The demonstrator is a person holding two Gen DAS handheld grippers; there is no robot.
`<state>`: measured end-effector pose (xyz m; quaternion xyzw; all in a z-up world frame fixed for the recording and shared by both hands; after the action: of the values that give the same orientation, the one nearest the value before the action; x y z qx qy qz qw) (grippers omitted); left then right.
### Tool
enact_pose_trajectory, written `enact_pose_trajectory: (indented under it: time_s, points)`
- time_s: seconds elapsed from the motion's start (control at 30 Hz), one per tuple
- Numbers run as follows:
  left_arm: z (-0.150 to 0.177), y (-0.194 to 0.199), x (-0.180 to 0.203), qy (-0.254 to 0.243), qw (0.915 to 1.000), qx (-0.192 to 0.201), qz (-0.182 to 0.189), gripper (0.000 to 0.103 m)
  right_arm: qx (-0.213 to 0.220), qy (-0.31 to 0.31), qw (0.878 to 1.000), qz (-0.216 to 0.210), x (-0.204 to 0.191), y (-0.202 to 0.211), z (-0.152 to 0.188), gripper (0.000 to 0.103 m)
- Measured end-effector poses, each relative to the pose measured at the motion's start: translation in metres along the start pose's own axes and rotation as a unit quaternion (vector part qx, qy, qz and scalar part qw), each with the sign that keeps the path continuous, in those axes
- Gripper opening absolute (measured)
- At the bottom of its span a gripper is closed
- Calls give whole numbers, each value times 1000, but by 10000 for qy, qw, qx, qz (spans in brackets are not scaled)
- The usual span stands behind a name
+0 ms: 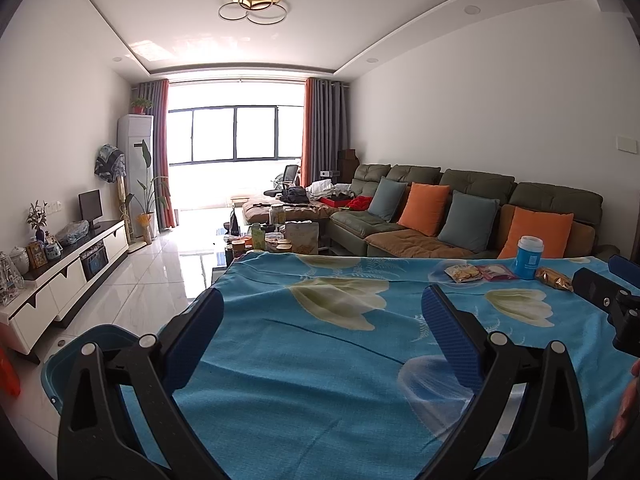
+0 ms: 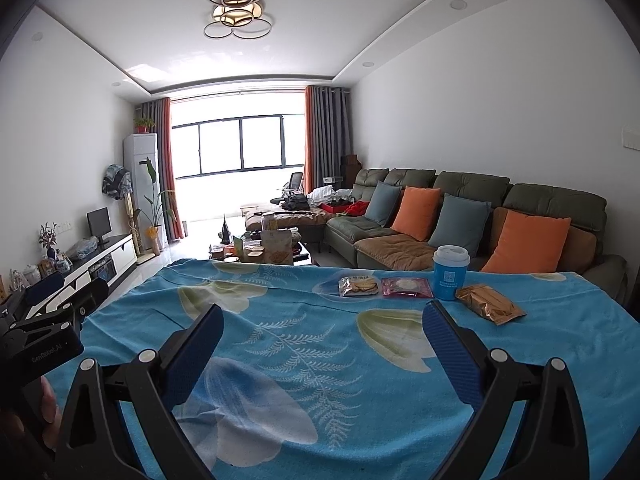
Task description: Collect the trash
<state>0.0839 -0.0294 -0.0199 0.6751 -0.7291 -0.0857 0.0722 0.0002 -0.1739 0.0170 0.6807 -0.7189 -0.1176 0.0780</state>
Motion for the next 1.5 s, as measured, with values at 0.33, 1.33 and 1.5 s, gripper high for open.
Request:
enact_pose_trajectory:
  time_s: [0.33, 1.33, 1.5]
  points:
    - [0, 0, -1, 11, 10000, -11, -10, 97, 16, 8, 10000, 16, 0, 1, -1, 96]
    - [2, -1, -3, 4, 10000, -20, -61, 97, 37, 44, 10000, 45, -1, -1, -4, 96]
    - [3, -2, -4, -7, 10000, -14, -76, 97, 39, 52, 10000, 50, -1, -1, -4, 96]
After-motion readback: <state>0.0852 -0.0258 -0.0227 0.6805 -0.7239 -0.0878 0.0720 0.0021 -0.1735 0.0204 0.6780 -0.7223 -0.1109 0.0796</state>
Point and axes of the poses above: each gripper's, at about its wrist camera, not at the fingertips, and y roughly against the way its jaws point, x to its right, z to its underside, the point moved 3 cm from there along -y, roughly the way its jaws point
